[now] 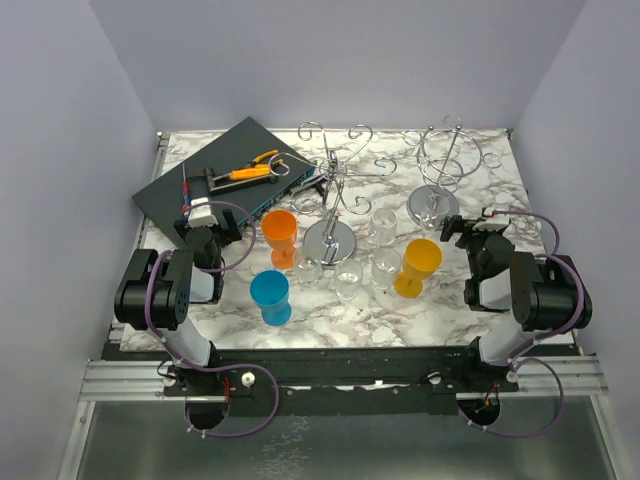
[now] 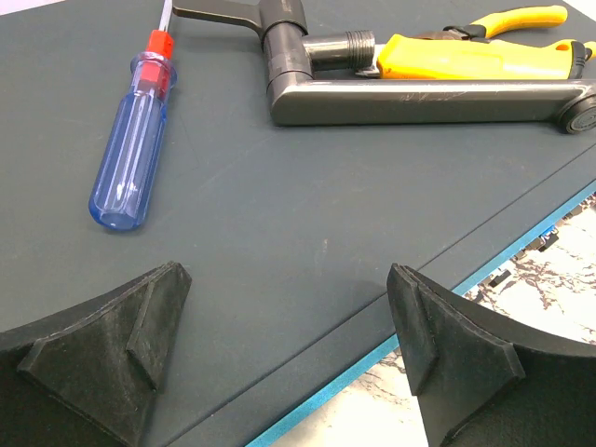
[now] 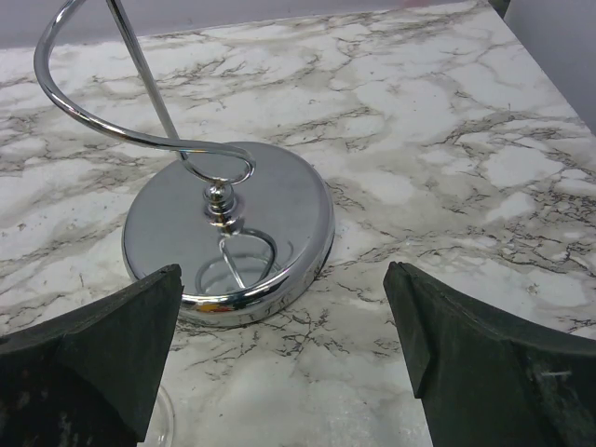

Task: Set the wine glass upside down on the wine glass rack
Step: Adjust the wine rack at the center of the board.

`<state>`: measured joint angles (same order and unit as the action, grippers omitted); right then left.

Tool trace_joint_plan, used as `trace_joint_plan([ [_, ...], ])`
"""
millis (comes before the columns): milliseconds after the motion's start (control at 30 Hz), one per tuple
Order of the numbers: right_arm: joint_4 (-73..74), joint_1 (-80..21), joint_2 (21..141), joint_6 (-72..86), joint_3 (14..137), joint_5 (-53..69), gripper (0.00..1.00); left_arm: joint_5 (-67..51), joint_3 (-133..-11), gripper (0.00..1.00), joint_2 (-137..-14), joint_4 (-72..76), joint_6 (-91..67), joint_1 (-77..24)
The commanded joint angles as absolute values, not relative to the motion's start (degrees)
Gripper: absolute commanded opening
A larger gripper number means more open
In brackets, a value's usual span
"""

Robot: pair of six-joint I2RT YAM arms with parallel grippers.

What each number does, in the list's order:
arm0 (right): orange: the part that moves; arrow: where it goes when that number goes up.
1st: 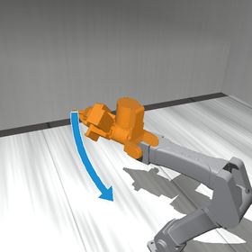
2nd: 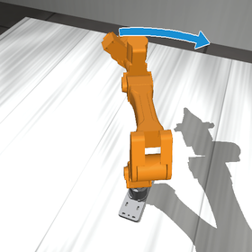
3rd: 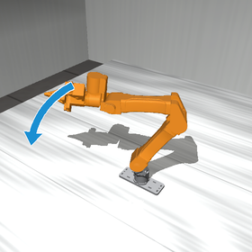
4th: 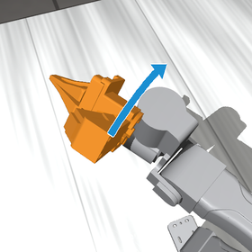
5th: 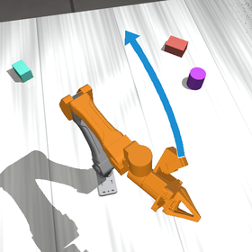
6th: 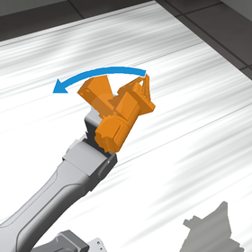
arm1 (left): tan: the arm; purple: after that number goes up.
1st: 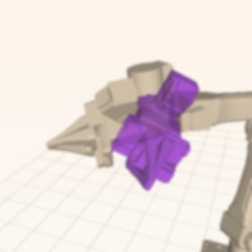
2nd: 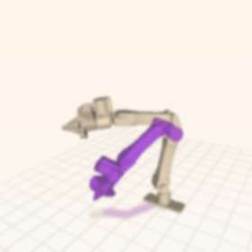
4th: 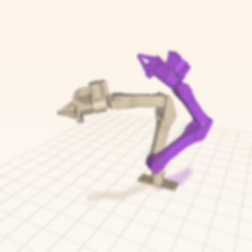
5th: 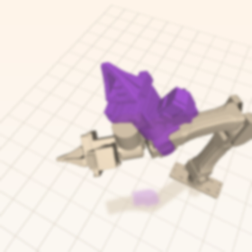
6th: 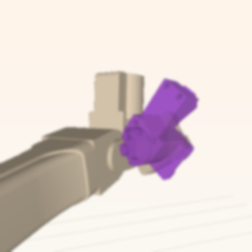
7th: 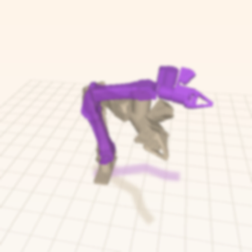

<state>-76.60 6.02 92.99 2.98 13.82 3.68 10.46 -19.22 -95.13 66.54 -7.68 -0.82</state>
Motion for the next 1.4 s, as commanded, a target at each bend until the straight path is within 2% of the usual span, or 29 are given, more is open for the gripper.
trace_joint_plan([
  [0,-75.7,6.3,93.4,3.3,13.9,2.5,1.0,9.2,-19.5,0.99,-94.8,65.4,-8.2,-0.5],
  [333,-76.0,6.2,93.2,3.2,13.6,2.1,1.0,8.4,-19.5,0.99,-94.6,65.4,-8.0,-0.5],
  [400,-74.5,6.2,91.2,4.7,13.9,-2.4,1.0,6.8,-19.3,0.99,-92.4,64.6,-7.1,-0.5],
  [567,-60.0,6.2,82.2,3.9,17.3,-0.4,1.0,4.8,-21.0,0.99,-83.6,54.1,-7.0,-0.5],
  [667,-44.4,6.2,77.0,11.9,21.6,-4.4,1.0,3.8,-22.6,0.99,-79.2,48.4,-7.7,-0.5],
  [767,-31.3,6.2,72.7,19.1,27.0,-2.6,1.0,5.1,-26.8,0.99,-77.9,39.4,-9.3,-0.5],
  [967,-15.8,6.2,67.9,31.0,33.2,-2.9,1.0,2.1,-36.9,0.99,-76.6,19.1,-9.9,-0.5],
  [1100,-13.9,6.2,61.7,28.2,33.0,-1.1,1.0,1.9,-44.3,0.99,-75.7,5.9,-11.0,-0.5],
  [1267,7.1,6.2,62.3,25.5,45.0,-6.3,1.0,0.1,-54.9,0.99,-75.3,-10.7,-9.2,1.1],
  [1367,11.9,6.2,60.3,25.7,48.9,-5.6,1.0,-3.0,-60.2,0.99,-74.3,-17.7,-9.3,1.5],
])
